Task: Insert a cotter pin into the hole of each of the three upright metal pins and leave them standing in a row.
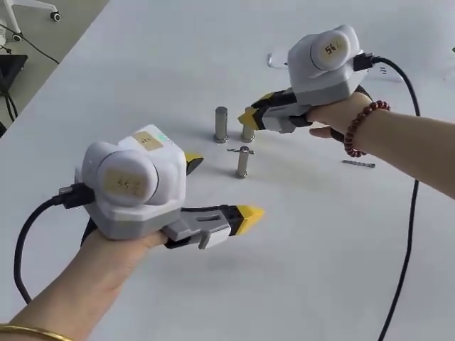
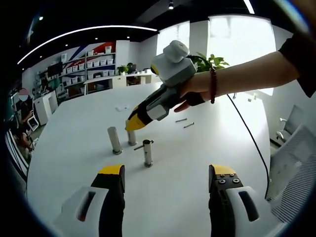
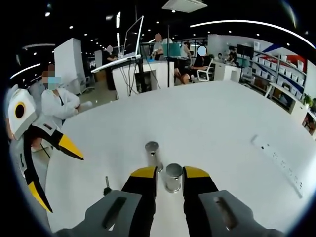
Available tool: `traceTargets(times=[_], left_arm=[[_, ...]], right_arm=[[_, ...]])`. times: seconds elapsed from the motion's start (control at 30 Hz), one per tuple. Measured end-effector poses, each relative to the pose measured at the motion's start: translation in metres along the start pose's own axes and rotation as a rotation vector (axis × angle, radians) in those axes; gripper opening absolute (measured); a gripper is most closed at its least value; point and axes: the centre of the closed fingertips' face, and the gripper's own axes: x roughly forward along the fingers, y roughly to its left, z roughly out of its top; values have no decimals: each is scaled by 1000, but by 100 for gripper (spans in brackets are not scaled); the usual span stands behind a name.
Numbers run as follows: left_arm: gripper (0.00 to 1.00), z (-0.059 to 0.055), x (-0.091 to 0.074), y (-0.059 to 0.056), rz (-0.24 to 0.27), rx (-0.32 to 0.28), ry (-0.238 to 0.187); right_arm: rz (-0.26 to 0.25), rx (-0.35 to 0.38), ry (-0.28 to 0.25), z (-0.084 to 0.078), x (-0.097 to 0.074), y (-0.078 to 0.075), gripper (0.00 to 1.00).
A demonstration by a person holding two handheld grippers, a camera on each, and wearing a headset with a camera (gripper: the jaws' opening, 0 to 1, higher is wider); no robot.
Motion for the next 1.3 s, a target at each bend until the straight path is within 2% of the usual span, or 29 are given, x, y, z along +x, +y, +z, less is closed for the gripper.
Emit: traceTargets(times=[0.4,0.53,0.67,0.77,0.9,1.3], left_arm=[[68,-5,0,0,-1,17,13],[68,-4,-1,0,1,0,2],[68,-3,-3,0,5,4,-1],[68,-3,-3,0,5,10,3],[68,-3,-3,0,5,10,3],[69,1,-4,-5,-1,23,-3]], right_arm=[[-10,21,-4,-2,1,1,9],[-4,3,5,-2,2,2,8],[-1,6,15,-3,4,-2,8],[0,-21,26,-3,4,-2,8],[1,-43,34,-4,0,2,8],[7,-43,46,-19,-25,-3,8]])
